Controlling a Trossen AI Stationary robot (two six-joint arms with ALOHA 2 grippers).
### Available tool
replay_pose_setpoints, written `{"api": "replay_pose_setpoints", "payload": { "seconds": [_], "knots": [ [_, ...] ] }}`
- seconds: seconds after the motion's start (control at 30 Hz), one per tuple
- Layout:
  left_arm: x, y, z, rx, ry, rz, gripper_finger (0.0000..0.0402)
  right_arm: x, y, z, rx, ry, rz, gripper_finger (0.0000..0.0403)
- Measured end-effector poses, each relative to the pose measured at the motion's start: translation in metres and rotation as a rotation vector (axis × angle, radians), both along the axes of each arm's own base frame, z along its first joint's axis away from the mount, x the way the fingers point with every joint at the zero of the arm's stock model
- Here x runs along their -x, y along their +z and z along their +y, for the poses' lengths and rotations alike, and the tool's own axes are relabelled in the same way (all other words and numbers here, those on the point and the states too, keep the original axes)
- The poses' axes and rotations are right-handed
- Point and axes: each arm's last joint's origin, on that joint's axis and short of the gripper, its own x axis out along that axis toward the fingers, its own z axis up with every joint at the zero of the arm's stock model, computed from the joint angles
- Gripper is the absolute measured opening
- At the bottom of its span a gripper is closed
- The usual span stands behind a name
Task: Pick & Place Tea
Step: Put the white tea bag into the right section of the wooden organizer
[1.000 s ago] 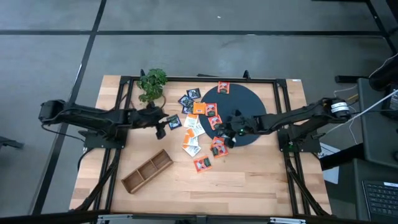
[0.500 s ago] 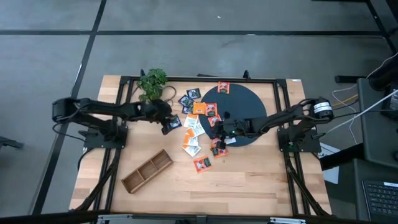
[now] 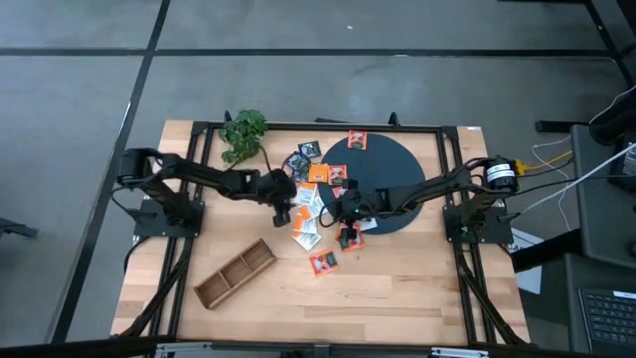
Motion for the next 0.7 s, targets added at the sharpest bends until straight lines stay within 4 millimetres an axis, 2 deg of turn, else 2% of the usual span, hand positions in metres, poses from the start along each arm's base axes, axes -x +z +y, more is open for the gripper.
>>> {"api": "replay_pose_setpoints", "payload": {
  "seconds": [0.27, 0.5, 0.7],
  "knots": [
    [-0.01, -0.015, -0.01, -0.045, -0.043, 0.023, 0.0143, -0.002, -0.003, 0.002, -0.018, 0.063, 0.002, 0.007],
    [-0.014, -0.024, -0.009, -0.032, -0.031, 0.018, 0.0143, -0.007, -0.011, 0.002, -0.004, 0.081, -0.006, 0.0133],
    [-0.016, -0.03, -0.009, -0.031, -0.03, 0.022, 0.0143, -0.007, -0.013, -0.002, 0.123, -0.007, 0.004, 0.0171]
  ]
}}
